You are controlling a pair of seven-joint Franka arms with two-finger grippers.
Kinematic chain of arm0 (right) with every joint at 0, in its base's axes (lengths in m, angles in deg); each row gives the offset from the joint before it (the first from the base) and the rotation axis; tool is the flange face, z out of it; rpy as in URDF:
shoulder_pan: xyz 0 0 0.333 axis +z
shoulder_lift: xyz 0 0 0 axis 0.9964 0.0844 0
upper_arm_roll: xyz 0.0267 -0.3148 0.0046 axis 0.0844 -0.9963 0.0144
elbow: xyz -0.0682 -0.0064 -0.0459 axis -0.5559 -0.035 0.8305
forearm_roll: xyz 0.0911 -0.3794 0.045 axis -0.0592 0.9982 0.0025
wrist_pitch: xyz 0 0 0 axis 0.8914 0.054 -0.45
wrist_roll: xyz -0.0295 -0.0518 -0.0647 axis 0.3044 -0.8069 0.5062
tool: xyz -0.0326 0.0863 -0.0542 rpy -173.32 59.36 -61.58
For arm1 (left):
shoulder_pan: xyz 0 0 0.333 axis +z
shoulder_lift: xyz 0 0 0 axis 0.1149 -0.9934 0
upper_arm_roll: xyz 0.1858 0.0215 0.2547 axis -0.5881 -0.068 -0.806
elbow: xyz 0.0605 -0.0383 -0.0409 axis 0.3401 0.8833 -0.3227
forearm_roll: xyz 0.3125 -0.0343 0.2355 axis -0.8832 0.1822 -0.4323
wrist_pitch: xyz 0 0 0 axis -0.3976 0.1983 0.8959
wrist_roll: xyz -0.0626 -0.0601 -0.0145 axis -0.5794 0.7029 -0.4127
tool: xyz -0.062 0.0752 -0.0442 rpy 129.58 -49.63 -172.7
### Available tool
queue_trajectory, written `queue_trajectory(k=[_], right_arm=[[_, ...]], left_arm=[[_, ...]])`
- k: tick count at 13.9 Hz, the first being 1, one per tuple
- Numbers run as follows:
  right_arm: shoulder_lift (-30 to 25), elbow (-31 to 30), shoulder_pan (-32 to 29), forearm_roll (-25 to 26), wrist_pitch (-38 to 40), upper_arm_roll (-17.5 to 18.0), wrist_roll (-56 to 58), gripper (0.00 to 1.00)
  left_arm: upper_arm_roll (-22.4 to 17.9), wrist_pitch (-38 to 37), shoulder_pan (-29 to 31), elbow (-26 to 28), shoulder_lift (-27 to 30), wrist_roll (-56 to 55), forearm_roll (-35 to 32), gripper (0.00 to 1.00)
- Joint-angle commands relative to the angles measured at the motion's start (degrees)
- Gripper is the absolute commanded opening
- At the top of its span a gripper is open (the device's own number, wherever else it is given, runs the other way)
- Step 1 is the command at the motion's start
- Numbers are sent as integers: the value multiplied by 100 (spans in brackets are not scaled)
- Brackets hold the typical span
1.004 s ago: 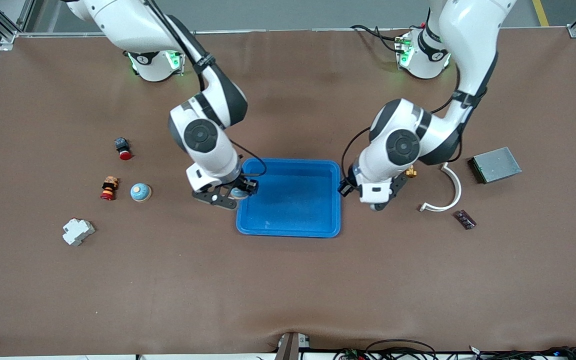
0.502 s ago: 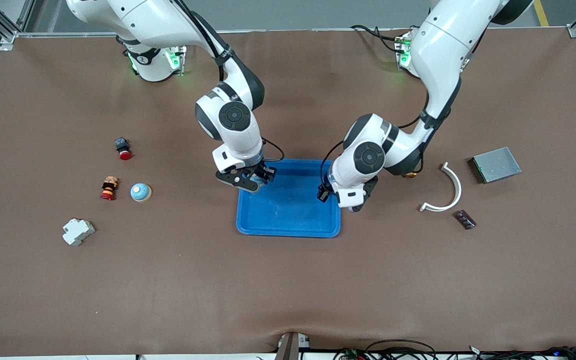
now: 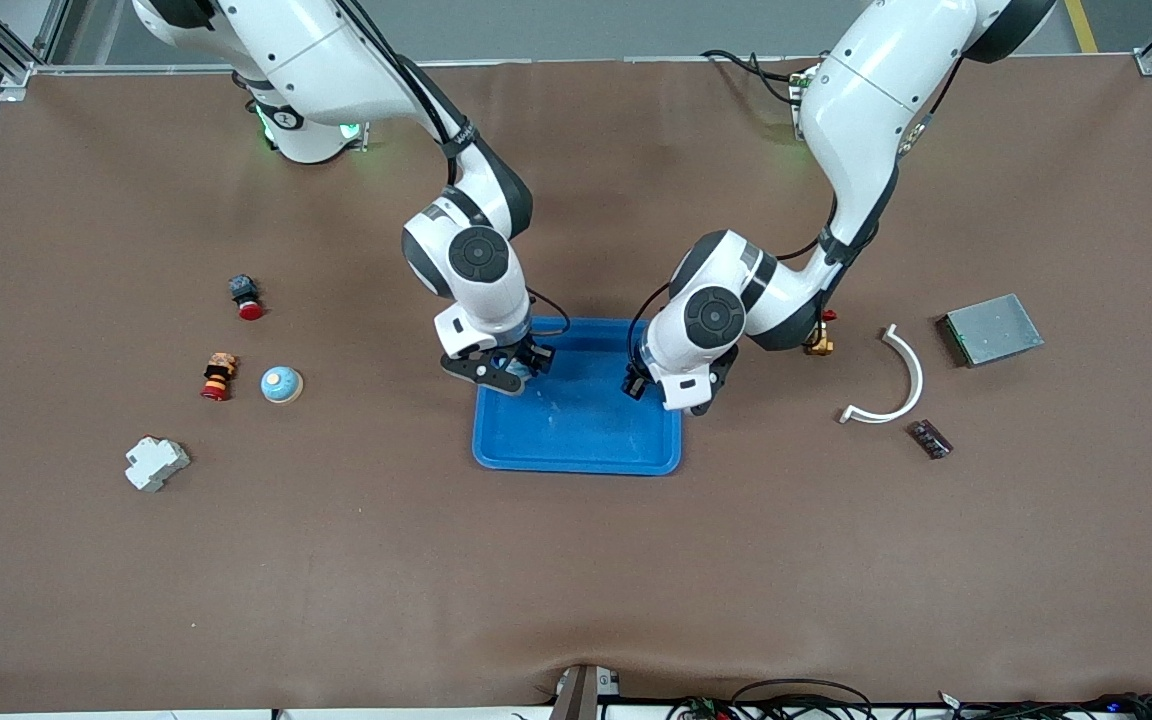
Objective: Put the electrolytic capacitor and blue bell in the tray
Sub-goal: 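Open the left gripper to drop the capacitor into the tray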
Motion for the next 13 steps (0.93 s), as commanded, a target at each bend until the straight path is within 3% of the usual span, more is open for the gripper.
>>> queue_trajectory(k=[1, 2, 6, 7, 8, 13], right_arm=[[244, 230, 55, 178, -143, -50, -152, 0], [279, 256, 64, 178, -178, -50, -160, 0], [394, 265, 81, 169, -293, -50, -169, 0], [446, 309, 64, 152, -284, -50, -169, 31], [481, 361, 72, 169, -284, -58, -213, 99], [438, 529, 116, 160, -100, -50, -196, 100]], left_arm=[[-113, -223, 119, -33, 414, -116, -98, 100], [-157, -459, 233, -41, 625, -116, -116, 100], [-263, -1672, 717, 55, 1285, -20, -1325, 100], [-245, -1866, 953, 55, 1312, 68, -1633, 100], [-228, -1955, 1173, 55, 1330, 347, -1802, 100], [-227, -1895, 2553, 126, 1190, 2842, -1847, 100]])
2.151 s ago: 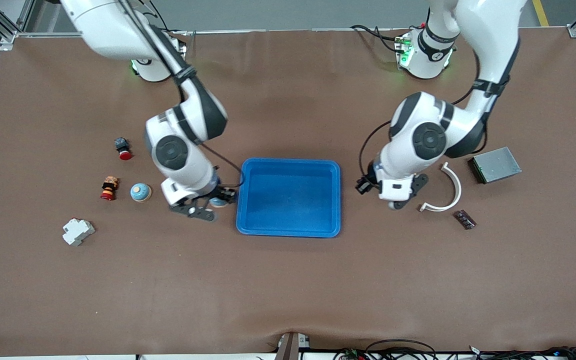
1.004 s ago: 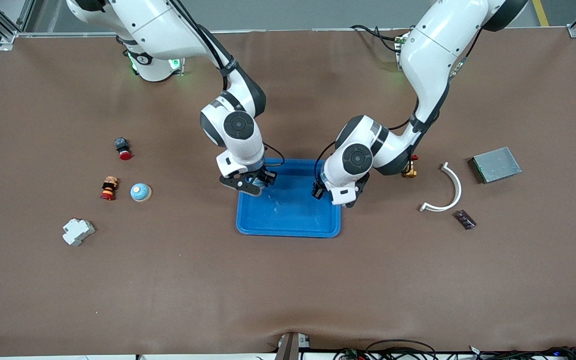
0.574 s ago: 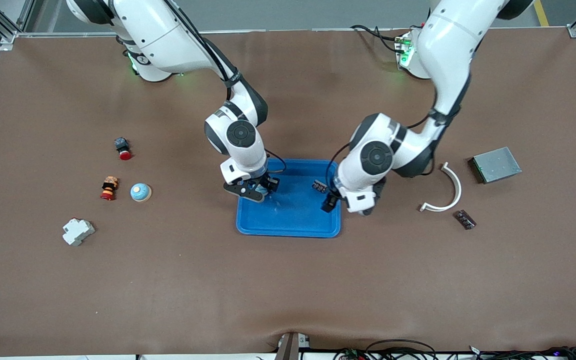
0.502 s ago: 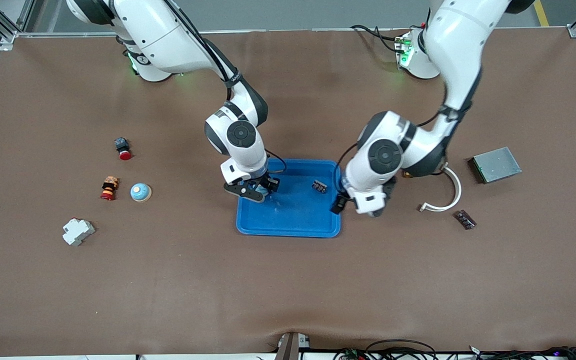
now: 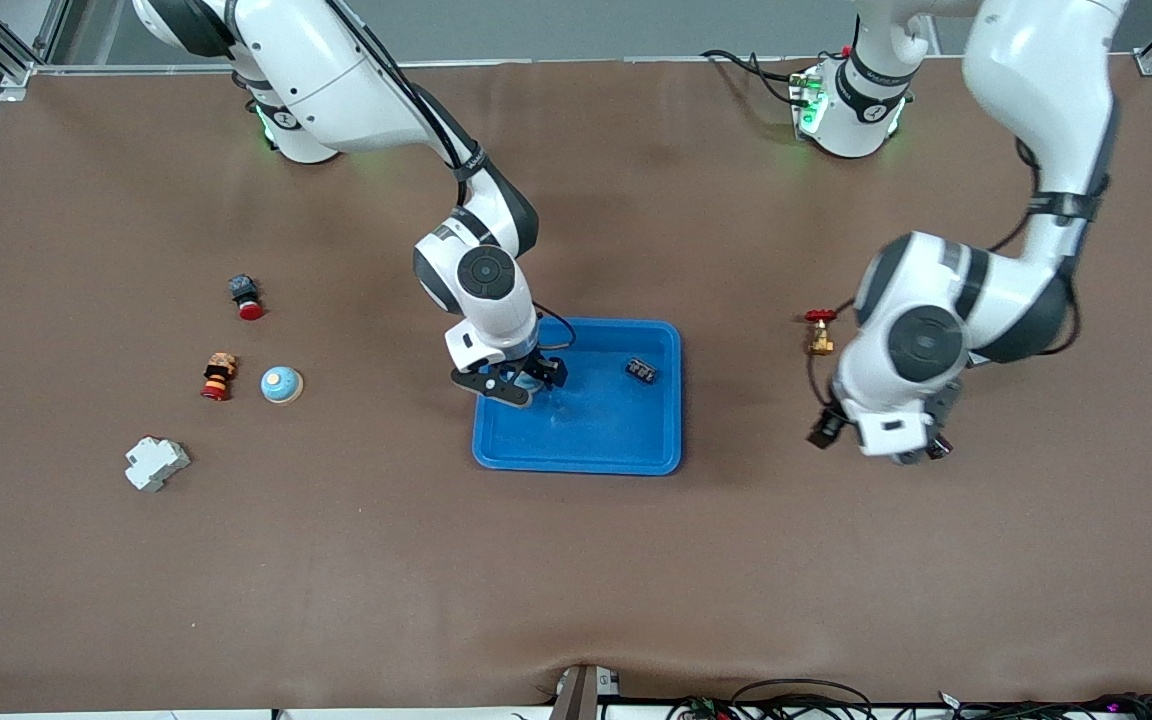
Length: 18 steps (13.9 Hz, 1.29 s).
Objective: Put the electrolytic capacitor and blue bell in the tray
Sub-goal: 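Lower the bell into the tray while the left gripper reaches the capacitor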
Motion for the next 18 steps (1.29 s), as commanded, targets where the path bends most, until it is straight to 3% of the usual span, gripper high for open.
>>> queue_trajectory(k=[1, 4, 7, 9, 12, 15, 17, 18], right_arm=[[18, 358, 100, 144, 484, -25, -161, 100], [27, 1219, 214, 127, 1899, -25, -118, 100], [18, 1563, 92, 127, 2350, -25, 355, 100], [-35, 1547, -188, 223, 2561, -51, 1554, 100], [-377, 1266, -1215, 215, 2729, -60, 3340, 100], [-702, 958, -2182, 215, 2606, -60, 4695, 100], [-991, 381, -2570, 215, 2300, -60, 5522, 100], [-1263, -249, -2720, 223, 1802, -60, 5612, 100]], left_arm=[[53, 103, 593, 75, -108, 993, -97, 100], [52, 261, 1191, 66, -371, 1766, -132, 100], [61, 585, 1587, 75, -635, 2304, -123, 100], [87, 753, 1737, 40, -785, 2323, -88, 100], [88, 1113, 1667, -13, -1047, 2323, -79, 100], [88, 1369, 1694, 31, -1172, 2340, -115, 90], [88, 1360, 1711, 84, -1154, 2410, -97, 78], [88, 1343, 1729, 92, -1154, 2524, -97, 69]])
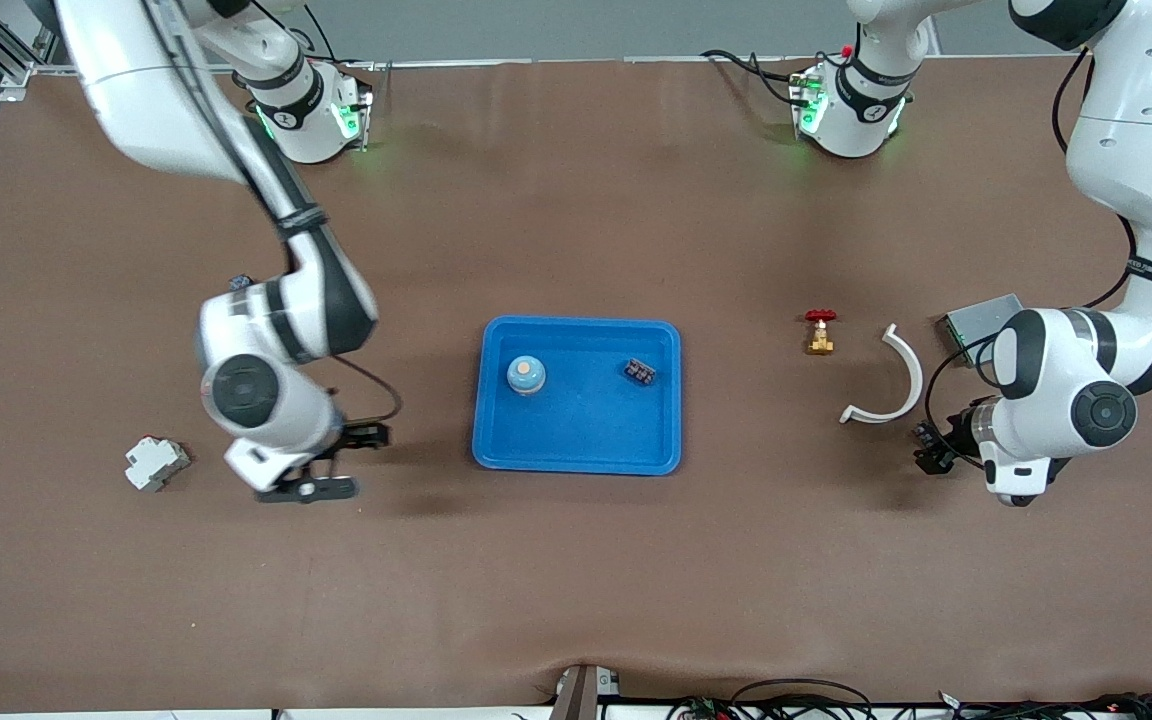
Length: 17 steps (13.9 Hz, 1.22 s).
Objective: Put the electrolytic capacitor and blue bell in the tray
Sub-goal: 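Grasp the second bell with the right gripper while the left grasps the capacitor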
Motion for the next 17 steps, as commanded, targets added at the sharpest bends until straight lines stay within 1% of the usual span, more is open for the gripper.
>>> queue_trajectory(k=[1, 2, 3, 5, 6, 7, 9, 11, 14, 16, 17], right_arm=[[-886, -1864, -229, 128, -1293, 126, 268, 100], [-1019, -2340, -290, 189, -1796, 126, 277, 100], [-1046, -2597, -438, 259, -2053, 117, 277, 100], [-1107, -2827, -580, 286, -2160, 117, 399, 100], [-1160, -2968, -685, 312, -2292, 109, 661, 100], [-1152, -2995, -982, 313, -2380, 117, 1047, 100], [-1108, -3030, -1405, 313, -2529, 126, 1733, 100], [-1099, -3135, -1565, 304, -2635, 126, 1868, 100], [-1099, -3530, -1644, 129, -3214, 152, 1711, 100], [-1143, -3619, -1600, -143, -3137, 188, 1447, 100], [-1152, -3689, -1600, -162, -3154, 214, 1429, 100]], left_arm=[[28, 13, 82, 78, 62, 371, -82, 36], [28, 13, 83, 78, 80, 513, -47, 7], [28, 13, 100, 78, 89, 523, -38, 0], [28, 13, 126, 78, 89, 523, -37, 0], [37, 13, 100, 78, 97, 523, -46, 0], [46, 13, 100, 61, 124, 531, -46, 0], [168, 13, 91, 25, 272, 470, -29, 0], [283, -135, 91, -18, 492, 418, -3, 0], [555, -890, 48, -343, 765, 234, 629, 0], [949, -1216, 47, -580, 774, -326, 710, 0], [1160, -1243, 47, -607, 774, -669, 710, 0]])
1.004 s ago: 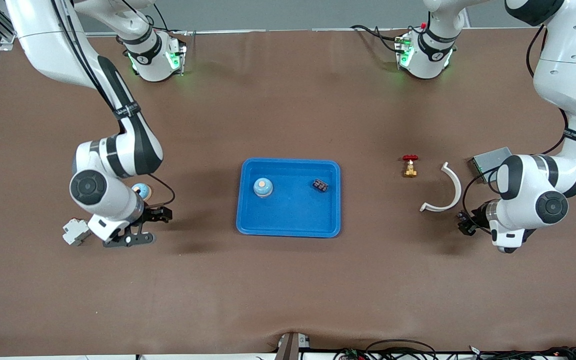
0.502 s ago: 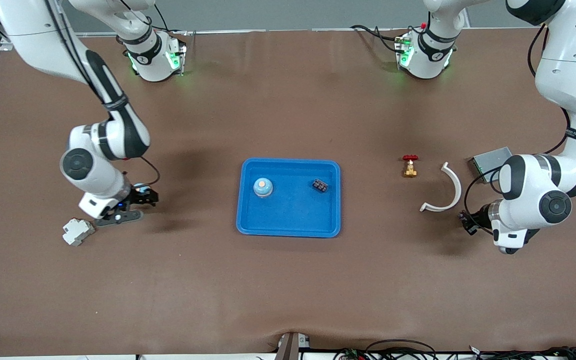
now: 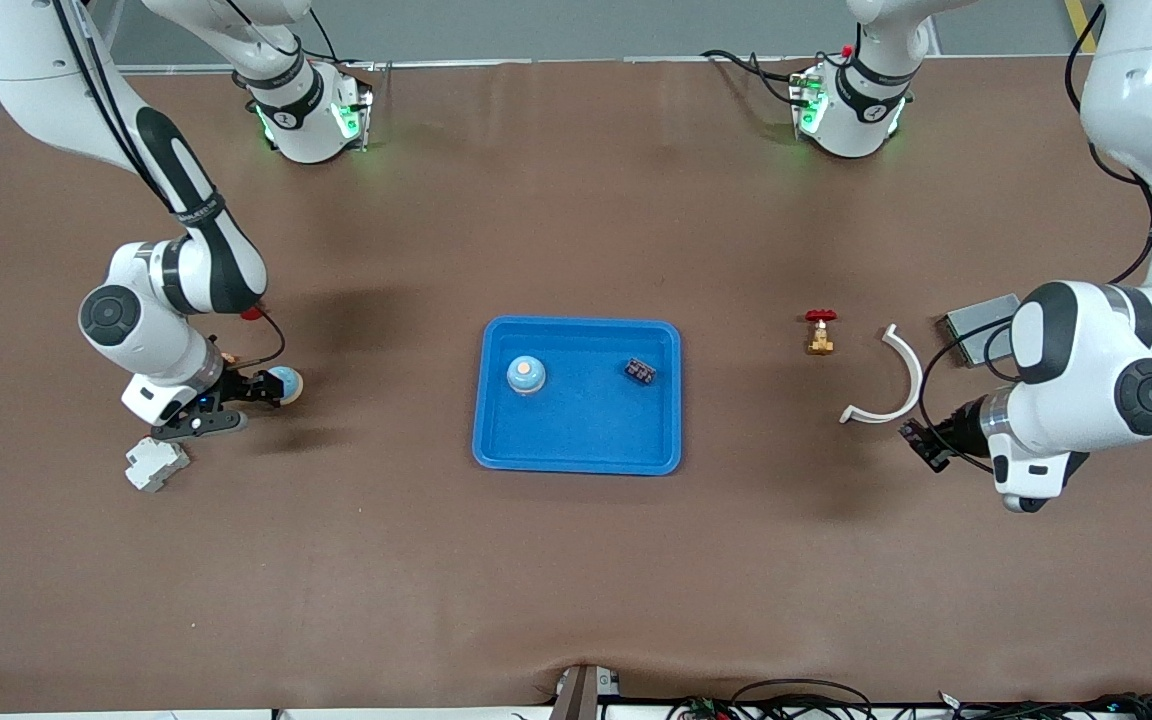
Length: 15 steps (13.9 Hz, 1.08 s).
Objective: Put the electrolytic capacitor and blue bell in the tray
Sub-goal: 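Grasp the second bell with the right gripper while the left grasps the capacitor, then carry the second capacitor into the tray and open the left gripper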
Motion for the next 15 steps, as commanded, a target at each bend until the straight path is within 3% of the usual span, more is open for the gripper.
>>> queue_trajectory(k=[1, 5, 12, 13, 14, 15], right_arm=[[-213, -284, -35, -171, -61, 106, -163, 100], [-222, -503, -35, -487, -132, 158, -198, 100], [-248, -618, -26, -637, -123, 229, -180, 100], [-274, -618, -17, -637, -114, 229, -137, 68], [-283, -618, 9, -637, -79, 237, -145, 24], [-284, -609, 96, -637, -79, 237, -162, 0]], left_arm=[[548, -217, -5, -124, 20, -803, 97, 0], [1138, -130, -170, -159, -67, -1893, 36, 0], [1025, 651, -1497, -537, -611, -3783, -69, 0], [920, 853, -1664, -528, -691, -4029, -79, 0], [815, 1064, -1875, -537, -770, -4267, -87, 0], [640, 1249, -2120, -537, -814, -4486, -79, 0]])
